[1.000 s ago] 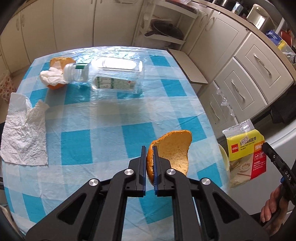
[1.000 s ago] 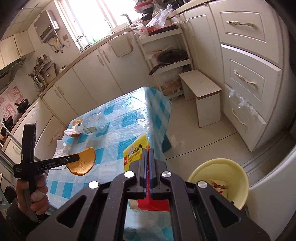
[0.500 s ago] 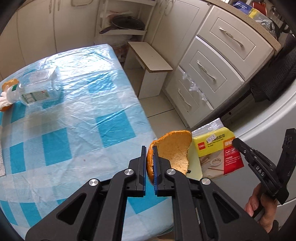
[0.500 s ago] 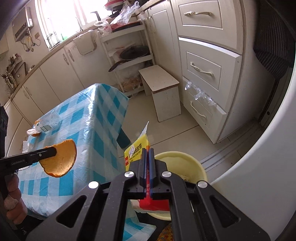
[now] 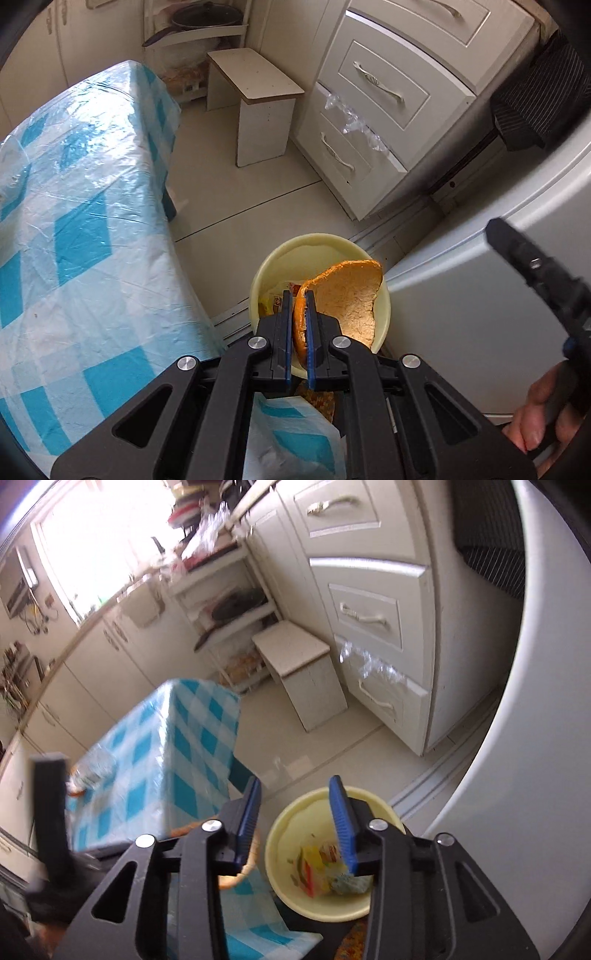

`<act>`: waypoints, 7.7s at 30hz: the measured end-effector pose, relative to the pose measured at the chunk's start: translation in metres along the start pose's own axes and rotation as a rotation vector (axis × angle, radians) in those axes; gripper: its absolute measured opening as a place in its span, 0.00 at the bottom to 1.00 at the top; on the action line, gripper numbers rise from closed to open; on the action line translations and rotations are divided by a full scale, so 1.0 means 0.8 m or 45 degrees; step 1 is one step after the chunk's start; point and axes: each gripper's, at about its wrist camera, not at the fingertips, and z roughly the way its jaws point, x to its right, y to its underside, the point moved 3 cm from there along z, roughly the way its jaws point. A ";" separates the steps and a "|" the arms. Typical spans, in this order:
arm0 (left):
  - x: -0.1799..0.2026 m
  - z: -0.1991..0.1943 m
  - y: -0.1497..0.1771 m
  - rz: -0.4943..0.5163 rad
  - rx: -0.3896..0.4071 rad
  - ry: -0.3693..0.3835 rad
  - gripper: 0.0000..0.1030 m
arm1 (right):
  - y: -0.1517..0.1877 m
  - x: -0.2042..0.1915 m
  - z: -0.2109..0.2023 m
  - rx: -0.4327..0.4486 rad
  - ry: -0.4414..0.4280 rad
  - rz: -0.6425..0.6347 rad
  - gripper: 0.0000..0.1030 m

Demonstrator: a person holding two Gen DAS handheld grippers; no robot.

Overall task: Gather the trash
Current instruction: 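Carry package and peel to the yellow bin and open both grippers, then move both open tools back over the table, then grasp the orange peel wrapped in white tissue with the left gripper, then lower the peel onto the table and open the left gripper, then grasp the white tissue with the right gripper and pull it off the peel, then grasp the orange peel with the left gripper while the right gripper holds the tissue, then carry peel and tissue to the yellow bin and open both grippers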

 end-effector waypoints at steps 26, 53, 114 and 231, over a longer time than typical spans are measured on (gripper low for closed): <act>-0.062 -0.070 0.011 -0.074 0.090 -0.119 0.47 | -0.015 -0.123 -0.051 0.187 -0.167 -0.223 0.66; -0.254 -0.192 0.058 -0.322 0.247 -0.280 0.57 | 0.034 -0.278 -0.030 0.181 -0.209 -0.536 0.73; -0.378 -0.205 0.106 -0.383 -0.005 -0.159 0.05 | 0.076 -0.326 0.029 -0.116 -0.403 -0.568 0.78; -0.102 -0.152 0.012 0.074 0.330 -0.253 0.05 | 0.075 -0.105 0.066 -0.295 -0.080 -0.329 0.13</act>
